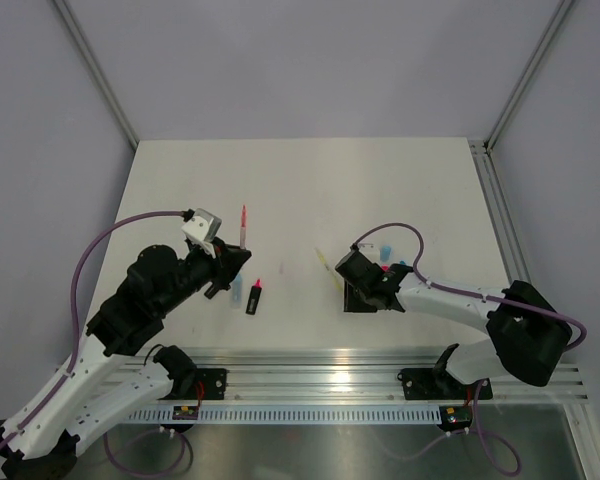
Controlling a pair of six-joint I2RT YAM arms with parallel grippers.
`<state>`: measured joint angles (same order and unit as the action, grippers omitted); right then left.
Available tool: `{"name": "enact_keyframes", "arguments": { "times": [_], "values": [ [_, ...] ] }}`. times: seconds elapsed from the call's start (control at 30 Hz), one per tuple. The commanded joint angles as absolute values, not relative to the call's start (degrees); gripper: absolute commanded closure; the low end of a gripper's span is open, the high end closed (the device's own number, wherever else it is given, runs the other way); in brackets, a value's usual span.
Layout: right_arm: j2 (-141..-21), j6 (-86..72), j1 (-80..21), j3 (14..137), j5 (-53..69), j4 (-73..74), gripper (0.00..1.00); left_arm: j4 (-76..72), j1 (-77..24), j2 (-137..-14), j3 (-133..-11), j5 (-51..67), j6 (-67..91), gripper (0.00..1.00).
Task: Insert the pens into the pen caps
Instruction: Insert the pen cap onto the pen.
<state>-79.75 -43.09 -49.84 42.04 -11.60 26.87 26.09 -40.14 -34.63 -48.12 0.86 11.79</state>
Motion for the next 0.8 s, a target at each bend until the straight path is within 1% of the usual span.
{"name": "enact_keyframes", "arguments": {
  "times": [0.0,0.2,0.3,0.43,0.53,0.77],
  "values": [
    [-79.1,-43.07,-48.25,40.87,-13.71,26.63,0.61,23.82,-39.9,-35.07,-47.72,1.84,10.9,1.0],
    [-81.03,-40.7,-47.9,40.78,-10.2,23.73,0.55,23.82,-39.9,-35.42,-47.72,1.67,10.81,1.0],
    [-80.25,-41.13,-47.81,41.31,-10.55,24.34,0.53,23.99,-39.9,-35.68,-47.72,1.49,10.81,1.0],
    [-78.4,-40.0,-47.9,40.08,-8.18,21.54,0.47,23.99,-39.82,-35.86,-47.9,1.67,10.72,1.0],
    [-80.59,-38.42,-47.9,41.13,-7.74,21.71,0.47,23.99,-39.82,-35.77,-47.81,1.58,10.63,1.0],
    [-83.15,-37.18,-47.9,41.66,-5.1,21.44,0.53,24.08,-39.9,-35.68,-47.73,1.41,10.63,1.0]
  ]
}}
